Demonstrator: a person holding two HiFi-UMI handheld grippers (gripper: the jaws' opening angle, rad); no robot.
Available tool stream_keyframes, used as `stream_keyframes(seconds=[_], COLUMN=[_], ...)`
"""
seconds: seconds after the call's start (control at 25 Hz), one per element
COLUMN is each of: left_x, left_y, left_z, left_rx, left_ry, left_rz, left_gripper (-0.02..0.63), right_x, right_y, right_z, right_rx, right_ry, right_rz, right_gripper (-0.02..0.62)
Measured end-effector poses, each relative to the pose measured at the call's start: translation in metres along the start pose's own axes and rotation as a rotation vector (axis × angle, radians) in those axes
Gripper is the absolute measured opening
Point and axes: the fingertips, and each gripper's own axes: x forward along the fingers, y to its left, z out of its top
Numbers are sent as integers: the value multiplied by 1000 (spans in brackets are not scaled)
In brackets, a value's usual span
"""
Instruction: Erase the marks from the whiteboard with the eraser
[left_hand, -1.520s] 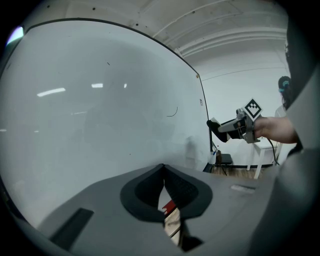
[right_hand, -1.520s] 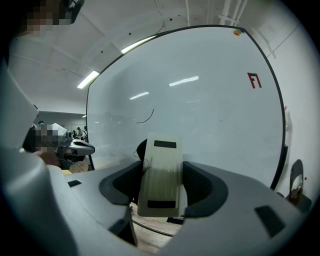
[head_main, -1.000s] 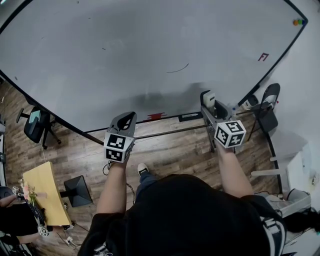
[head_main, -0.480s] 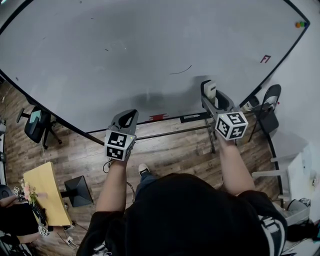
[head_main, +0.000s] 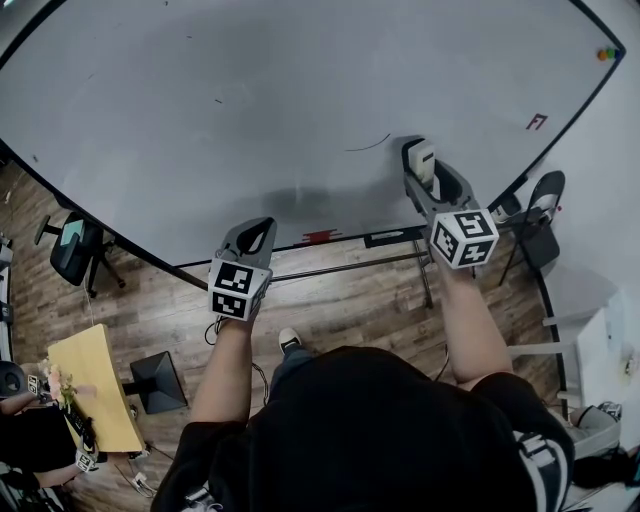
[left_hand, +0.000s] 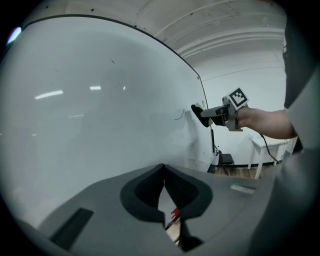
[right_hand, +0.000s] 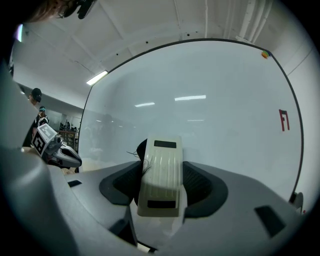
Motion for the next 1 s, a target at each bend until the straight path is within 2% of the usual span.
stream_keyframes(seconds=[0.6, 1.0], left_x=[9, 13], left_y=[11, 21], left_z=[1, 0], left_rx=[19, 26], left_ry=[0, 9], left_rz=[-20, -22], left_gripper=[11, 11], right_x=[27, 39], right_y=[4, 1], right_z=[29, 22], right_rx=[-156, -161], right_ry=[-94, -88], right_rz=[-63, -83], right_gripper=[245, 247])
